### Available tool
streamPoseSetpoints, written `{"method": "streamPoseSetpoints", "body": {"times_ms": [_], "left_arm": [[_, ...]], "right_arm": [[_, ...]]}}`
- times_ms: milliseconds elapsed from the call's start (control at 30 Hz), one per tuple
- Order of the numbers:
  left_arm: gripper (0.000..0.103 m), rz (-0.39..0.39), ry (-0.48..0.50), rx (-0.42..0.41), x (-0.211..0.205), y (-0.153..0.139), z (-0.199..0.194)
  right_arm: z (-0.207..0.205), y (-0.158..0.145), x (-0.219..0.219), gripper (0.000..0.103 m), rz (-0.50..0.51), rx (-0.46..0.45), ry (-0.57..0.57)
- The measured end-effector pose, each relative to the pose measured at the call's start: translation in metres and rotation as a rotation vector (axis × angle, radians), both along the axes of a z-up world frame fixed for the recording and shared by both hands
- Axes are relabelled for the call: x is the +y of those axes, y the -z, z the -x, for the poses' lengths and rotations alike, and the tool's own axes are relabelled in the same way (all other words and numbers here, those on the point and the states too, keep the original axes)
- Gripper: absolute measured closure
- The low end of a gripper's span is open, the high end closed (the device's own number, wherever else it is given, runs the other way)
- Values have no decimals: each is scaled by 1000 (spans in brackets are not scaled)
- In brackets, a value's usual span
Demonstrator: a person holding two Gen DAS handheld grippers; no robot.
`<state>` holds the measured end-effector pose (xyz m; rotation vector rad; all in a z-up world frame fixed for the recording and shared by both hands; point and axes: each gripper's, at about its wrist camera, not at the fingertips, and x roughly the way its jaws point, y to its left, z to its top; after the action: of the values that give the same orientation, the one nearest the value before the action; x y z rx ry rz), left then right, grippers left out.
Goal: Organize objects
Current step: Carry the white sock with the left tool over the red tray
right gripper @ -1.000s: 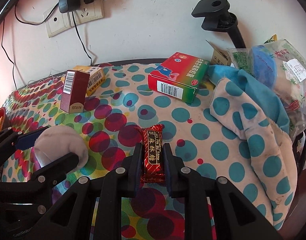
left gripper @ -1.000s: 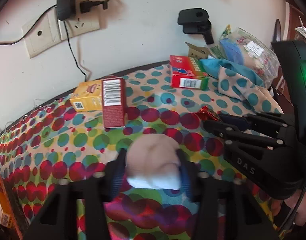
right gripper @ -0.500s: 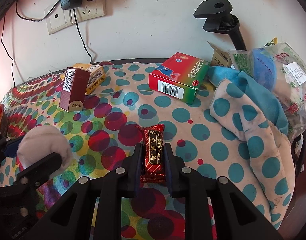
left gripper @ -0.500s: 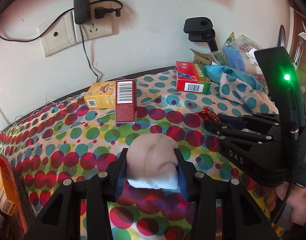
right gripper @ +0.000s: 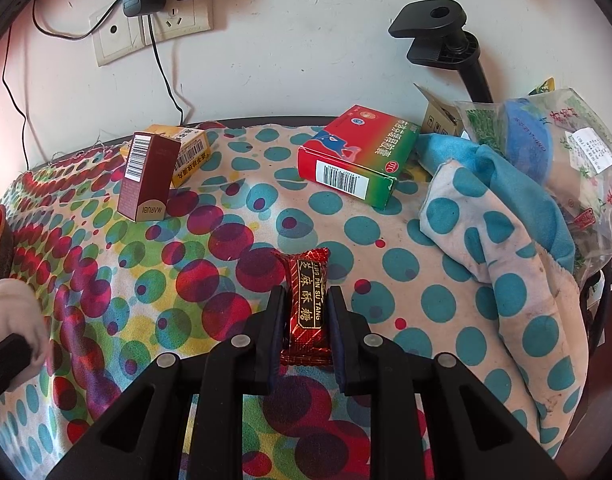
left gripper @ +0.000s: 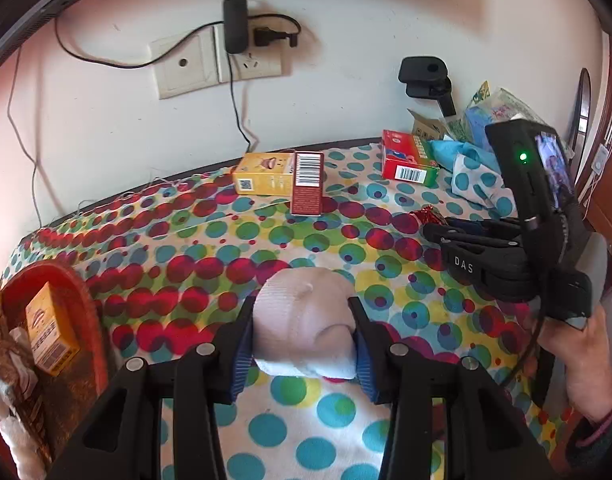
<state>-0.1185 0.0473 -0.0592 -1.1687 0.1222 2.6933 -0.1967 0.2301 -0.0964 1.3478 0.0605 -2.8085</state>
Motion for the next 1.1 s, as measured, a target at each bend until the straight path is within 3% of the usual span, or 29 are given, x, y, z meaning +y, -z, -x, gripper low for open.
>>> {"method": "streamPoseSetpoints", "body": {"times_ms": [667, 1100], "left_arm": [[59, -87, -246, 39, -118, -31, -73], [59, -45, -479, 79, -232, -47, -117]], "right_arm": [[0, -2, -3, 82, -32, 2, 1], [0, -2, -3, 82, -40, 2, 1]]}}
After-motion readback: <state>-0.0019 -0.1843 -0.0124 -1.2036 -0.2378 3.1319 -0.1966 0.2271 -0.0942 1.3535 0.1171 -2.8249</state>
